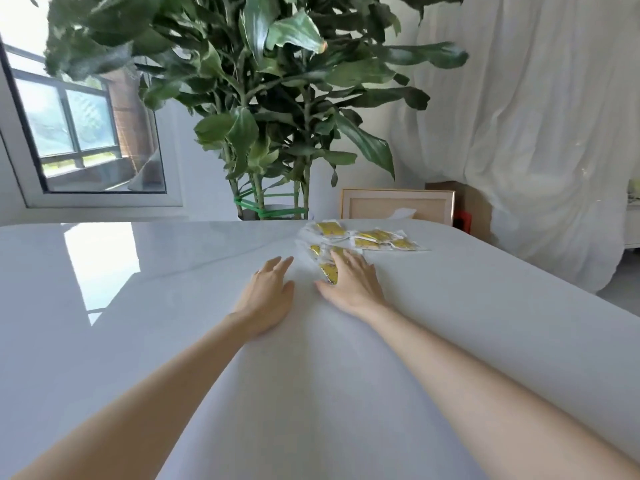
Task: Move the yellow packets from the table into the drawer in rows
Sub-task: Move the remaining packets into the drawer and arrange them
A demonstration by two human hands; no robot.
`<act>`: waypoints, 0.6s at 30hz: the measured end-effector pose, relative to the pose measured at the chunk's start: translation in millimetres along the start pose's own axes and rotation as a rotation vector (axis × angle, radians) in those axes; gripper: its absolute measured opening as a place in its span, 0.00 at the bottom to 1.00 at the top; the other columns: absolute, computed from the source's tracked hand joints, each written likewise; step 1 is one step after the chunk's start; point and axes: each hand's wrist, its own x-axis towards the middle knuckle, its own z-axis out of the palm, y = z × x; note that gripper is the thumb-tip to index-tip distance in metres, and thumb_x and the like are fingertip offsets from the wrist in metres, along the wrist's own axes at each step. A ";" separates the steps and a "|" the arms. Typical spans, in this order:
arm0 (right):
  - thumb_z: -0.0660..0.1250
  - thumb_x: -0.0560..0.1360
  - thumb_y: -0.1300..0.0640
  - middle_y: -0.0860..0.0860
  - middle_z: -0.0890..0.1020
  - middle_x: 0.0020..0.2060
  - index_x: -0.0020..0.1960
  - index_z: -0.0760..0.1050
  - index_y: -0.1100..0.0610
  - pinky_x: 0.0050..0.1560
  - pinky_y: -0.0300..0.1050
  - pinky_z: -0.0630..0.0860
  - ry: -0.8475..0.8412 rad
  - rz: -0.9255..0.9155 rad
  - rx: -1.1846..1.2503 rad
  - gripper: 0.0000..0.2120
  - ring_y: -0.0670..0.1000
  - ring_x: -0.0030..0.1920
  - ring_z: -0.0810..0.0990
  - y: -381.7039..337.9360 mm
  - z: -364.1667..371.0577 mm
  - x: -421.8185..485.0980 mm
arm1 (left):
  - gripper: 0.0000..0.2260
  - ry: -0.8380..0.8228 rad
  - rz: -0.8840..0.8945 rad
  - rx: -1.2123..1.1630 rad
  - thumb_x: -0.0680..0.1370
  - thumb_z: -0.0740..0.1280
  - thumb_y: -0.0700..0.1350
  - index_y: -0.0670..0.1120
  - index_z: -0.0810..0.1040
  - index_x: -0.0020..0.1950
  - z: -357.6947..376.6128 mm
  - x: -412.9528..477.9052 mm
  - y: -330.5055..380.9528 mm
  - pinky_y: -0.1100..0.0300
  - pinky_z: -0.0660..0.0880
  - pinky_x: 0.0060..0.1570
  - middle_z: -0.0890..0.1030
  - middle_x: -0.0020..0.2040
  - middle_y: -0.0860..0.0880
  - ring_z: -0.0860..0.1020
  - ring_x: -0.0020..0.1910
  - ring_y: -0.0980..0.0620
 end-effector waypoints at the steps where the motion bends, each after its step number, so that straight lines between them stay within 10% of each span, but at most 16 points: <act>1: 0.58 0.76 0.43 0.52 0.59 0.76 0.77 0.57 0.49 0.73 0.53 0.53 -0.041 0.019 -0.010 0.31 0.55 0.77 0.53 0.7 1.9 4.0 | 0.24 0.008 0.009 -0.005 0.81 0.56 0.43 0.48 0.59 0.77 0.0 3.4 -1.0 0.57 0.58 0.71 0.59 0.76 0.47 0.61 0.74 0.46; 10: 0.55 0.78 0.42 0.47 0.54 0.78 0.76 0.58 0.42 0.77 0.47 0.49 -0.210 -0.051 0.062 0.27 0.52 0.78 0.51 13.5 -13.4 -10.2 | 0.22 0.087 -0.112 -0.197 0.82 0.54 0.43 0.50 0.60 0.76 -8.3 8.9 2.4 0.56 0.61 0.68 0.64 0.74 0.45 0.63 0.73 0.45; 18: 0.52 0.77 0.45 0.41 0.75 0.66 0.54 0.81 0.38 0.68 0.50 0.69 -0.214 -0.034 0.489 0.19 0.46 0.67 0.71 15.9 -27.8 -53.0 | 0.24 0.121 -0.325 -0.302 0.79 0.58 0.54 0.53 0.62 0.75 -13.2 -4.0 4.3 0.51 0.61 0.70 0.70 0.70 0.43 0.60 0.72 0.43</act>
